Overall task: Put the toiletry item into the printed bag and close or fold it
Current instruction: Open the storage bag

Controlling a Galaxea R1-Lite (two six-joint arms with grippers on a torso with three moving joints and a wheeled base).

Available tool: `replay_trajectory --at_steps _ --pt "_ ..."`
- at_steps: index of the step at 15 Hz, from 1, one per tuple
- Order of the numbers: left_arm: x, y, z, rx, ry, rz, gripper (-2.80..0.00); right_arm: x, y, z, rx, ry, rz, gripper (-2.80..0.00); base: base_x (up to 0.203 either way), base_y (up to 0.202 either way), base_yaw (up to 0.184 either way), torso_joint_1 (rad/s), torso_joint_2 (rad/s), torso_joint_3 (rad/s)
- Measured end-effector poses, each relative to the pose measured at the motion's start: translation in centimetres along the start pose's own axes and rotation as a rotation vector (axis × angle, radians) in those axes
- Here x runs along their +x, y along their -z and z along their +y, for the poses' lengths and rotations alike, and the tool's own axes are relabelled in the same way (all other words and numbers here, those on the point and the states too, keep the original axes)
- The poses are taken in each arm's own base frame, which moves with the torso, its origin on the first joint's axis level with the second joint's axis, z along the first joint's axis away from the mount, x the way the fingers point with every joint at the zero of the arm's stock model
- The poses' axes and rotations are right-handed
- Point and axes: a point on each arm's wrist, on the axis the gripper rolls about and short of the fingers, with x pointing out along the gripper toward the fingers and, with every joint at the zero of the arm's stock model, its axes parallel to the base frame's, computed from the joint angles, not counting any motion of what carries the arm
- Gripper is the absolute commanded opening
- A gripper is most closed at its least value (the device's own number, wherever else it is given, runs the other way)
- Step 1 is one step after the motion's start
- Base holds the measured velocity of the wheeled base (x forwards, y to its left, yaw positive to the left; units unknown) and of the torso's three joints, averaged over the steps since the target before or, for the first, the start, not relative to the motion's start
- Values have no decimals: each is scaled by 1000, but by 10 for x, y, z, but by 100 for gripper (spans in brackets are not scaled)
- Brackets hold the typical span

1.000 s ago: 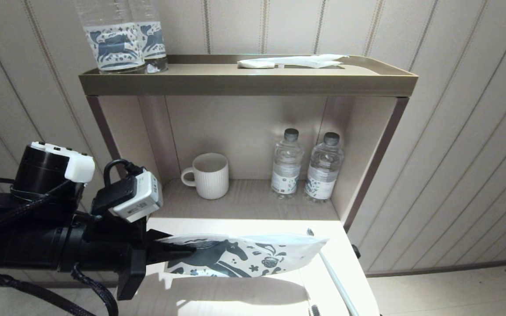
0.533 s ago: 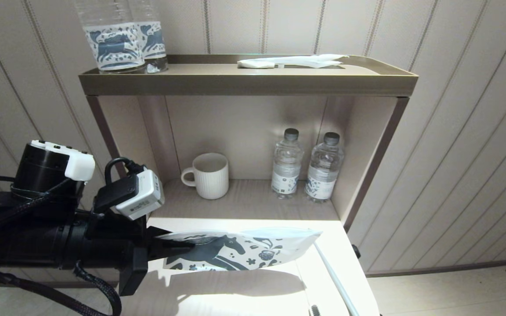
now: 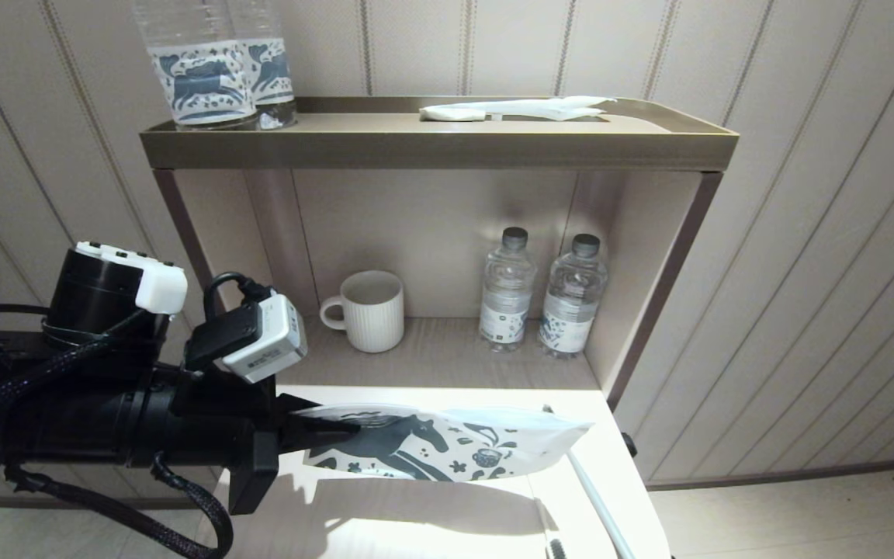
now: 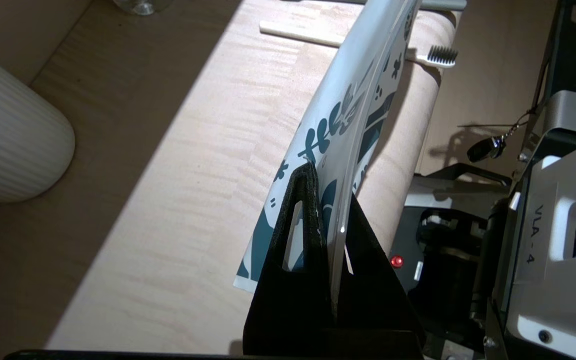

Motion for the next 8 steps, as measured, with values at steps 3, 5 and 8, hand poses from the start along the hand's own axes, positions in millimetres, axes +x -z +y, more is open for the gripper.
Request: replay_trajectory --at_steps 3,5,8 --pt "9 -1 3 13 17 -25 -280 56 -17 -13 90 -320 198 0 0 0 0 0 0 0" --pt "13 0 4 10 50 -32 -280 92 -17 -15 136 -491 307 0 0 0 0 0 0 0" --pt "15 -3 3 18 71 -47 -280 131 -11 -9 117 -649 383 0 0 0 0 0 0 0"
